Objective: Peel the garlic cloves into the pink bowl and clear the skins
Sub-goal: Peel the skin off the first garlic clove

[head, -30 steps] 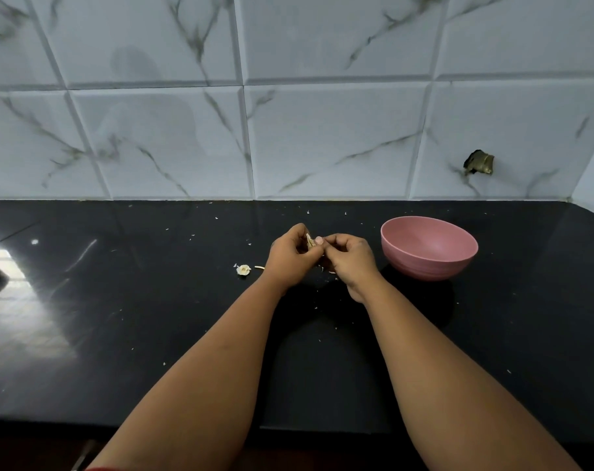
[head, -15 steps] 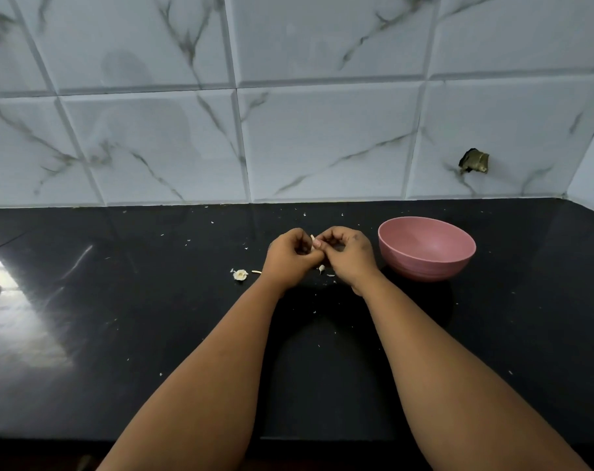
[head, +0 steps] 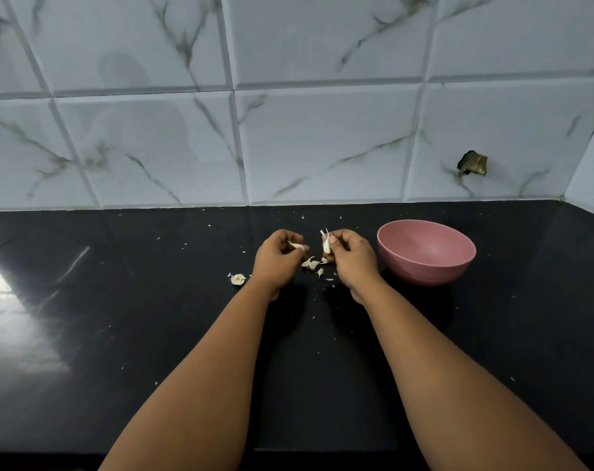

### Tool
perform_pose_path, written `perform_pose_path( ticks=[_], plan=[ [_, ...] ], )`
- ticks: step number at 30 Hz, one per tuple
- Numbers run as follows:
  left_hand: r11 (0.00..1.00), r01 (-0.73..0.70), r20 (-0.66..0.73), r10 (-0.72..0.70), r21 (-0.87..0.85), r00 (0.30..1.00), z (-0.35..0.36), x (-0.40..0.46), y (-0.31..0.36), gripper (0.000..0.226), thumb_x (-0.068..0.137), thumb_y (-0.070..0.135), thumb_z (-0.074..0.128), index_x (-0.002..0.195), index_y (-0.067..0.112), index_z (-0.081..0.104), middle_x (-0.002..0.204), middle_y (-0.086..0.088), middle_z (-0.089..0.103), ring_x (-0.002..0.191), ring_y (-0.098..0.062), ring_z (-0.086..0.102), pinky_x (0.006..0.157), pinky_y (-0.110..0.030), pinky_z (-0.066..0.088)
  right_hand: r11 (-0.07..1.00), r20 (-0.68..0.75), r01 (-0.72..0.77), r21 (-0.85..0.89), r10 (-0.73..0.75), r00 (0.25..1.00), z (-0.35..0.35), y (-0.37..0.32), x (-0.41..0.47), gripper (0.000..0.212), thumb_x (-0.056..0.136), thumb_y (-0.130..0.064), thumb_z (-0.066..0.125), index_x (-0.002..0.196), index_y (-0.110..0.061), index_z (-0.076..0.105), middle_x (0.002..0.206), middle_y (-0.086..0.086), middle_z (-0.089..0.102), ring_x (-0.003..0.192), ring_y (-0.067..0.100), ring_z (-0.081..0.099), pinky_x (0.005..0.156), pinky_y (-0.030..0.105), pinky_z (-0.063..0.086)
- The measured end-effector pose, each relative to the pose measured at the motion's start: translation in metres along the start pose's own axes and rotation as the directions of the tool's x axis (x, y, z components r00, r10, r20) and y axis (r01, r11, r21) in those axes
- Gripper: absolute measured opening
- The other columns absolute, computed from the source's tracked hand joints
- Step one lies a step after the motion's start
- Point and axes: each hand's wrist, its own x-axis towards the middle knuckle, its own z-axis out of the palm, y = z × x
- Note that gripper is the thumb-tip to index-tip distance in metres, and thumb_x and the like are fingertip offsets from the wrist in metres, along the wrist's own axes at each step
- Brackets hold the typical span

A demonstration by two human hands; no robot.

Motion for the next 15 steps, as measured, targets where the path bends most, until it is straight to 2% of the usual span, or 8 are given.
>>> perform_pose_path(
  ticks=[3,5,7,10,13,15],
  plan=[
    [0.986,-0.031,-0.061,0.041,0.162,0.997,-0.004,0.001,0.002,0.022,0.09,0.013,0.06,0.106,0.026,0.053,0.093,0.004,0.07,0.075,-0.009,0.062,0.051,-0.019,0.047,0.987,0.005,0.047,-0.156,-0.047,0.999,-0.005,0.002,0.0,0.004,0.088,-0.019,0.07,0.087,-0.021,0.066,0.081,-0.008,0.066,0.073,0.007,0.061,0.069,0.021,0.051],
    [0.984,0.0,-0.086,0.015,0.175,0.996,-0.004,0.003,0.001,0.016,0.091,0.013,0.056,0.102,0.024,0.055,0.092,0.004,0.068,0.066,-0.005,0.058,0.045,-0.019,0.044,0.969,0.008,0.07,-0.235,-0.07,0.998,-0.007,0.002,0.0,0.008,0.086,-0.014,0.071,0.086,-0.021,0.07,0.076,-0.011,0.064,0.07,0.006,0.059,0.063,0.015,0.048],
    [0.968,0.018,-0.089,0.004,0.252,0.996,-0.005,0.004,0.0,0.008,0.095,0.017,0.054,0.095,0.021,0.061,0.088,0.005,0.067,0.066,-0.006,0.058,0.053,-0.021,0.046,0.935,0.003,0.087,-0.343,-0.092,0.996,-0.011,0.001,0.001,0.007,0.088,-0.018,0.07,0.091,-0.022,0.074,0.077,-0.011,0.067,0.07,0.006,0.059,0.064,0.016,0.047],
    [0.914,-0.008,-0.041,0.027,0.405,0.999,-0.008,0.003,-0.001,0.018,0.1,0.026,0.051,0.093,0.014,0.063,0.075,0.007,0.06,0.069,-0.009,0.056,0.056,-0.018,0.04,0.87,0.041,0.081,-0.486,-0.07,0.997,-0.016,0.002,0.004,0.013,0.091,-0.025,0.066,0.095,-0.017,0.075,0.087,-0.002,0.07,0.078,0.012,0.06,0.071,0.022,0.045],
    [0.861,-0.051,0.008,0.055,0.506,0.998,-0.006,0.002,-0.001,0.02,0.097,0.03,0.055,0.083,0.017,0.06,0.074,0.01,0.057,0.086,-0.018,0.056,0.07,-0.026,0.037,0.838,0.03,0.037,-0.544,-0.025,0.999,-0.016,0.004,0.005,0.016,0.092,-0.025,0.065,0.093,-0.012,0.074,0.084,0.001,0.068,0.076,0.015,0.059,0.072,0.022,0.042],
    [0.829,-0.082,0.026,0.081,0.553,0.996,-0.005,0.0,0.0,0.021,0.093,0.034,0.063,0.078,0.019,0.06,0.073,0.008,0.058,0.089,-0.02,0.056,0.073,-0.028,0.039,0.853,-0.005,0.023,-0.522,-0.03,1.0,-0.015,0.003,0.005,0.017,0.093,-0.023,0.063,0.091,-0.008,0.072,0.079,0.003,0.068,0.071,0.017,0.063,0.072,0.027,0.049]
  ],
)
